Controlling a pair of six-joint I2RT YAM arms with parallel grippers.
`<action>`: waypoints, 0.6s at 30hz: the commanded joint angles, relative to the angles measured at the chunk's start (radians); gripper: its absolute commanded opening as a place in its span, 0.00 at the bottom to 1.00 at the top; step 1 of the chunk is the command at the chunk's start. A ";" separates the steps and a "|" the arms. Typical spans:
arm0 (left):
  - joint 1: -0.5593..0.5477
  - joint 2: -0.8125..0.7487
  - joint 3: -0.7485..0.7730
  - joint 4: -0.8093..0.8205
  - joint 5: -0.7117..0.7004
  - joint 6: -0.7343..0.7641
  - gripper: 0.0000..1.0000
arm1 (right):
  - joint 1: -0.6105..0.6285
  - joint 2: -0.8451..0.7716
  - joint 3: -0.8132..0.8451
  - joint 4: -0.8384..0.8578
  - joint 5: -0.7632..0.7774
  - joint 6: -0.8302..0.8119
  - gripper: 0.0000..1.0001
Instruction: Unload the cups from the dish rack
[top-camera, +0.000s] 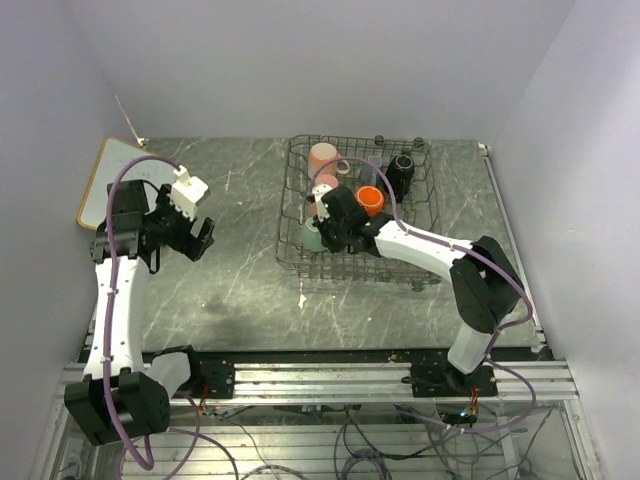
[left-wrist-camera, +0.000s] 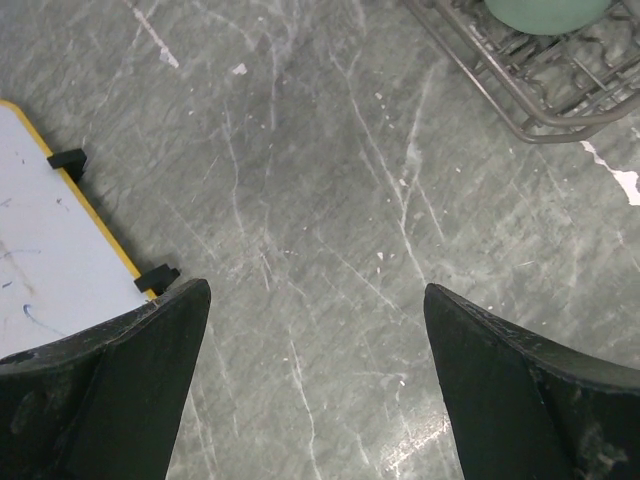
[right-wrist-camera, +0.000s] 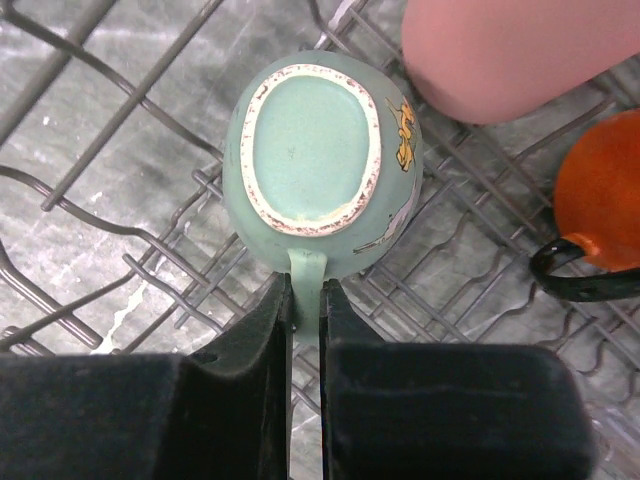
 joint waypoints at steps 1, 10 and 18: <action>-0.005 -0.025 -0.001 -0.007 0.114 0.043 0.99 | 0.007 -0.089 0.082 -0.032 0.067 0.025 0.00; -0.037 -0.040 0.016 0.010 0.335 0.077 0.99 | 0.007 -0.209 0.143 -0.046 -0.157 0.270 0.00; -0.239 -0.114 -0.019 0.019 0.212 0.188 0.99 | 0.008 -0.303 -0.010 0.222 -0.586 0.679 0.00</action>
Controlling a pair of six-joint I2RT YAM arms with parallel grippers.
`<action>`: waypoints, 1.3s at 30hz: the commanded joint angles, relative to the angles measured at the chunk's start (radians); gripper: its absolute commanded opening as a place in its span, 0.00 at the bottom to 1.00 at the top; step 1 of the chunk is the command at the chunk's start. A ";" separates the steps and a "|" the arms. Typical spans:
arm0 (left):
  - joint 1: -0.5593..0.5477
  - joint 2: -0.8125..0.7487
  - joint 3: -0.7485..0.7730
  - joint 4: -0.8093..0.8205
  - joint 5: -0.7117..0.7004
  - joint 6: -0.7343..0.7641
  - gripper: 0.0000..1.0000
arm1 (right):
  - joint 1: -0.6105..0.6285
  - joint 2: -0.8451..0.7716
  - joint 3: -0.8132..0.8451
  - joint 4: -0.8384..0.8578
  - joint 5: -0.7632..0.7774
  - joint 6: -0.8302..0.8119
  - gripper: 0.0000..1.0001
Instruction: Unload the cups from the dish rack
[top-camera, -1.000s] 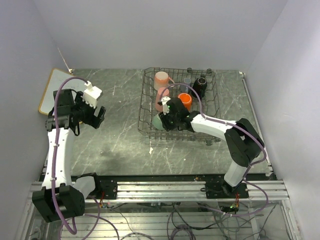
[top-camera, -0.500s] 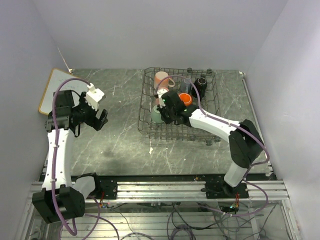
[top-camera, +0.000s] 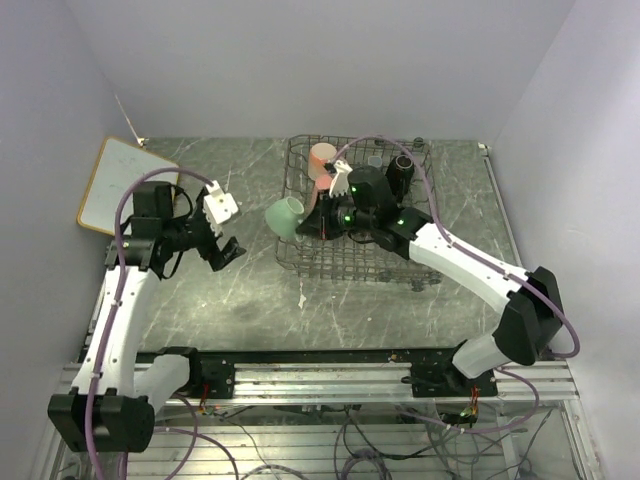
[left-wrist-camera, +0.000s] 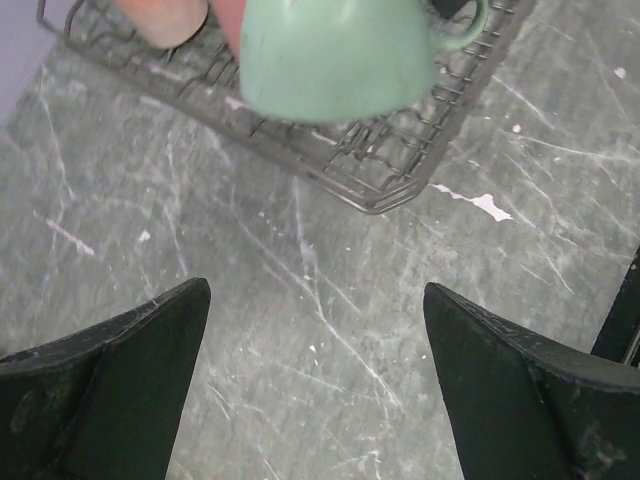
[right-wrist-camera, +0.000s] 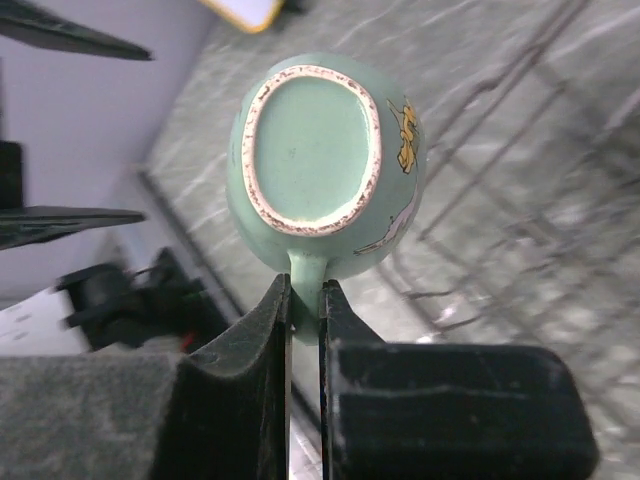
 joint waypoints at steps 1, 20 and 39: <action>-0.070 -0.102 -0.043 0.029 -0.014 0.103 0.99 | 0.005 -0.069 -0.119 0.264 -0.306 0.331 0.00; -0.084 -0.419 -0.166 0.309 0.130 0.030 0.82 | 0.092 -0.132 -0.415 0.982 -0.448 0.917 0.00; -0.084 -0.292 -0.089 0.125 0.108 0.055 0.07 | 0.177 -0.095 -0.339 0.871 -0.290 0.877 0.62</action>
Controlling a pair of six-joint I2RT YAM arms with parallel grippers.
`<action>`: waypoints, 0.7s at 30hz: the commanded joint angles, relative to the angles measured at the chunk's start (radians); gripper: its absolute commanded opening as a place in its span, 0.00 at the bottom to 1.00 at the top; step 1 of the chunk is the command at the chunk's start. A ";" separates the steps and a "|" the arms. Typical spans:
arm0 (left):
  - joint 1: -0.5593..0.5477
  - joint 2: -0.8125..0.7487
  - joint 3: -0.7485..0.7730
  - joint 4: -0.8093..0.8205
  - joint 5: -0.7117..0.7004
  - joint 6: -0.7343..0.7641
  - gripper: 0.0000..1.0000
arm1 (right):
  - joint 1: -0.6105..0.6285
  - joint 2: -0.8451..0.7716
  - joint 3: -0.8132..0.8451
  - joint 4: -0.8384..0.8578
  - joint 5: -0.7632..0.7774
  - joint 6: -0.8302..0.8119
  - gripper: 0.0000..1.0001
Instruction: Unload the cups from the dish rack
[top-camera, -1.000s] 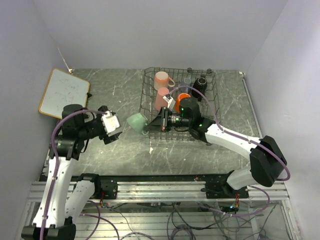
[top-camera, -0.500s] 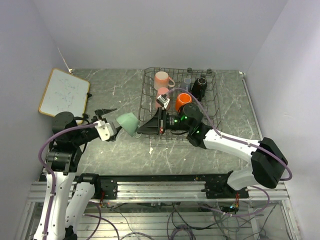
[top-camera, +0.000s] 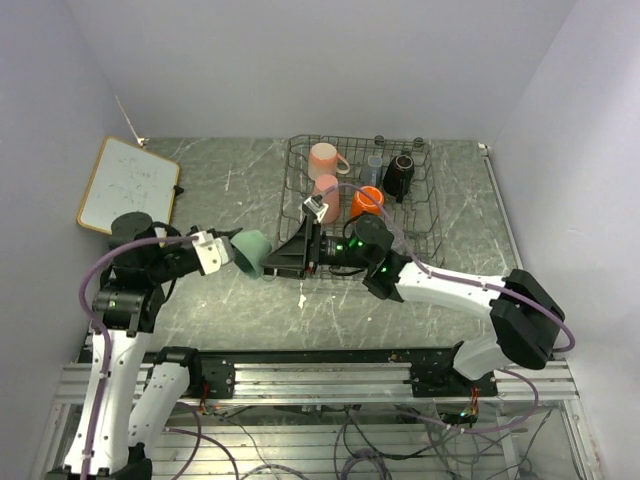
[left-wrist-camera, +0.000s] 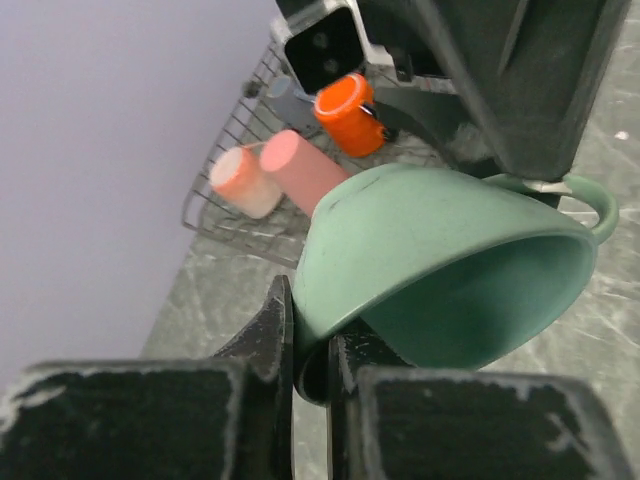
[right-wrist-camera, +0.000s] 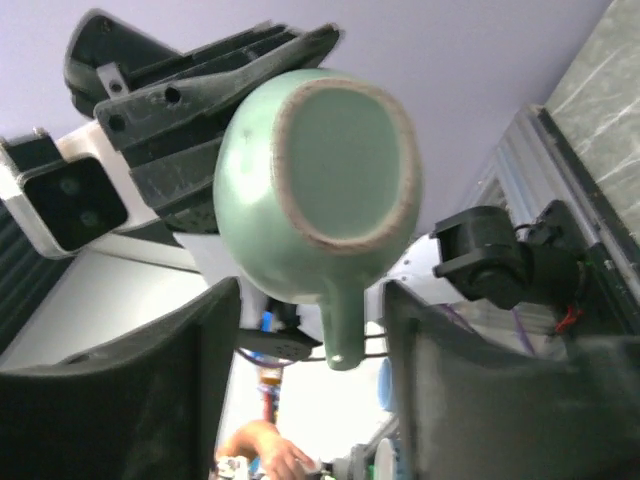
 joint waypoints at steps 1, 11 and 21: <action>-0.014 0.104 0.059 -0.149 -0.051 0.023 0.07 | -0.023 -0.082 0.102 -0.262 0.084 -0.180 0.72; -0.014 0.629 0.302 -0.212 -0.663 -0.257 0.07 | -0.275 -0.302 0.249 -1.045 0.435 -0.591 1.00; -0.014 1.262 0.807 -0.383 -0.745 -0.443 0.07 | -0.319 -0.385 0.264 -1.201 0.557 -0.739 1.00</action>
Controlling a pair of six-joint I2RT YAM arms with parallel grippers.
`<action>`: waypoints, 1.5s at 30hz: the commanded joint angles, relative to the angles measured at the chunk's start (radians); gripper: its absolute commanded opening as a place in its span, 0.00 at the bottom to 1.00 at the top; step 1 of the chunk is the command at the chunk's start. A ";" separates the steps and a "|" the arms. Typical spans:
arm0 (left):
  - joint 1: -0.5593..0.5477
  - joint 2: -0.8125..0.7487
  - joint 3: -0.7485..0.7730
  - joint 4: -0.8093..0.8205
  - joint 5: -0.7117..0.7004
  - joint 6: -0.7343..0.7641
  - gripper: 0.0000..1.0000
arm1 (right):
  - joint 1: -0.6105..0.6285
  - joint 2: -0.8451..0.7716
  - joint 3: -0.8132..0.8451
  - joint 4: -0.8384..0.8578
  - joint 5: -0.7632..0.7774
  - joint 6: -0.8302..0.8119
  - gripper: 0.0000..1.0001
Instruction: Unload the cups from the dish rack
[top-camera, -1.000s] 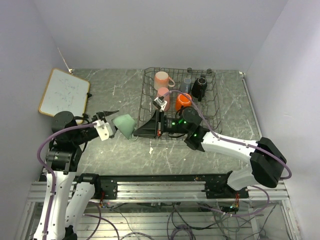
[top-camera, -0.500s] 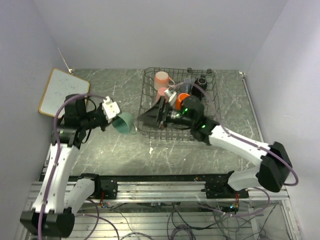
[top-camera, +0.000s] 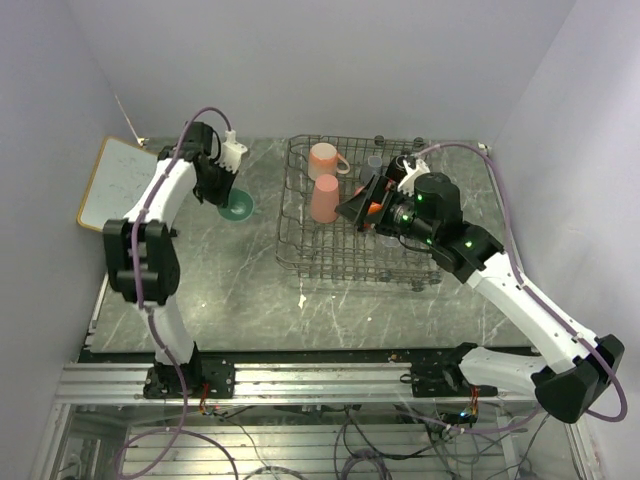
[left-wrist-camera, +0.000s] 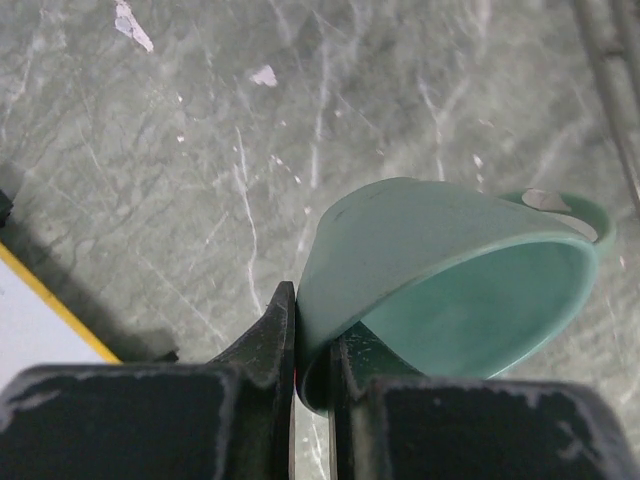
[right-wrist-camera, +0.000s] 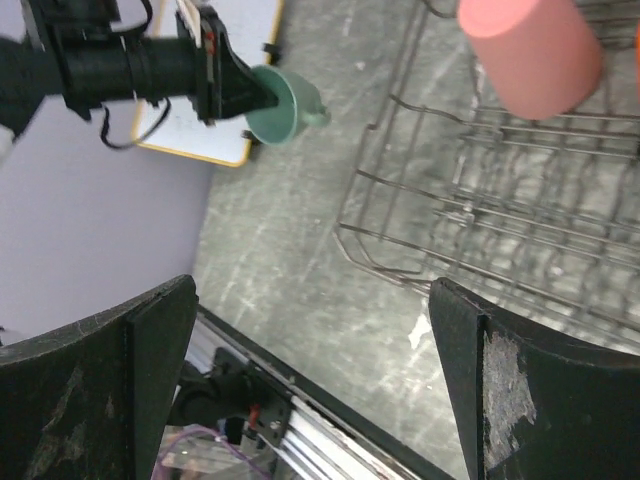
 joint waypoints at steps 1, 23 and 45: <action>0.000 0.155 0.195 -0.091 -0.061 -0.100 0.07 | -0.020 -0.047 -0.019 -0.083 0.054 -0.098 1.00; 0.066 0.604 0.583 -0.143 -0.082 -0.196 0.09 | -0.061 0.028 -0.079 -0.066 0.095 -0.237 1.00; 0.069 0.171 0.464 -0.098 -0.069 -0.218 1.00 | -0.106 0.366 0.113 -0.149 0.466 -0.305 1.00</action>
